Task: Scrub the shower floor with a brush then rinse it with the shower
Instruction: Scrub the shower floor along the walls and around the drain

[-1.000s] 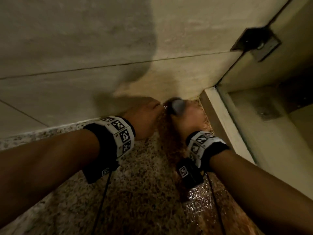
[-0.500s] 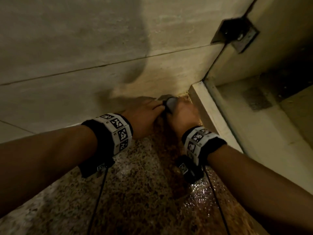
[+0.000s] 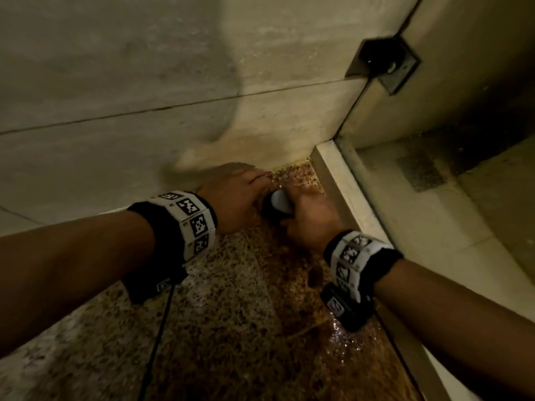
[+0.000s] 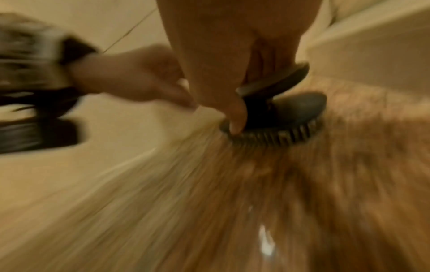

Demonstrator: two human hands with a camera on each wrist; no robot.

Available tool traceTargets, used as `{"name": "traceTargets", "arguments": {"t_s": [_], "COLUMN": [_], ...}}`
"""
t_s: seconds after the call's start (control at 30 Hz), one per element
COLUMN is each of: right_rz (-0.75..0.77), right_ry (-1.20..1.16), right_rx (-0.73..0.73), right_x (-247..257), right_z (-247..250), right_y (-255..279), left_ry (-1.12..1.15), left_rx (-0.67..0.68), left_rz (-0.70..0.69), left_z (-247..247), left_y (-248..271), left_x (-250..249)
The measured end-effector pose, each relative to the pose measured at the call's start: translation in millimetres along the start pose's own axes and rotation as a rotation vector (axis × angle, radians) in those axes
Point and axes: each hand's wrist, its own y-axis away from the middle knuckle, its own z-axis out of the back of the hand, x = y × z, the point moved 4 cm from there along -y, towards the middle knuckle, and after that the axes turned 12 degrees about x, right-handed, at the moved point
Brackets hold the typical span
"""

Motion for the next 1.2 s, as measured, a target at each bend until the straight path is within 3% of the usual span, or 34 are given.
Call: {"name": "traceTargets", "arguments": {"t_s": [0.07,0.13,0.2,0.23,0.27,0.37,0.43,0.5,0.57,0.67,0.73,0.8,0.87,1.0,1.13,1.2], "right_rz": [-0.192,-0.075,0.219,0.287,0.278,-0.009,0.064,0.268,0.296,0.074,0.095,0.227,0.227,-0.057,-0.008,-0.066], "right_ry": [-0.096,-0.045,0.045,0.055,0.046,-0.006,0.091,0.175,0.148,0.083,0.132,0.178,0.115,0.083,0.047,0.086], "right_rx": [-0.097,-0.047,0.092,0.131,0.132,0.003,0.063,0.200,0.262,0.062,0.066,0.186,0.238,0.072,-0.012,-0.059], "right_x": [-18.5,-3.8,35.3,40.4,35.9,5.0,15.0,41.0,37.6,16.8,18.4,34.9,30.9,3.1,-5.6,-10.0], "right_z": [21.0,13.8,-12.3,-20.3,-14.7,16.6,7.6,-20.6,-23.6,7.5,4.1,-14.8,-16.7,26.0,30.0,31.9], "right_y": [-16.5,-11.2,18.4,25.5,24.2,-10.9,-0.2,35.5,45.2,13.6,14.6,35.7,45.7,2.2,-21.7,-32.6], "left_ry": [-0.001,0.027,0.037,0.047,0.064,0.062,0.087,0.088,0.106,0.228,0.225,0.155,0.126,0.132,0.164,0.193], "left_rx": [-0.010,0.001,0.022,0.050,0.075,0.070,0.068,0.168,0.256,0.128,0.114,0.172,0.159,-0.006,-0.042,-0.093], "left_rz": [0.002,0.005,0.011,0.000,-0.012,0.013,0.033,-0.001,-0.008,0.056,0.069,0.012,-0.016,0.080,0.105,0.079], "left_z": [0.0,-1.1,-7.4,-11.5,-16.1,-19.2,-20.5,-31.4,-45.7,-41.4,-36.9,-38.3,-40.4,-24.3,-16.5,-16.0], "left_y": [3.1,6.2,10.2,12.5,14.4,16.7,17.4,19.7,21.5,13.2,7.3,6.8,6.4,-5.0,-7.6,-3.5], "left_x": [-1.6,-2.5,-2.6,-3.5,-3.9,-4.8,-5.8,-16.0,-25.4,-20.4,-18.8,-28.3,-35.4,-29.0,-22.6,-14.4]}}
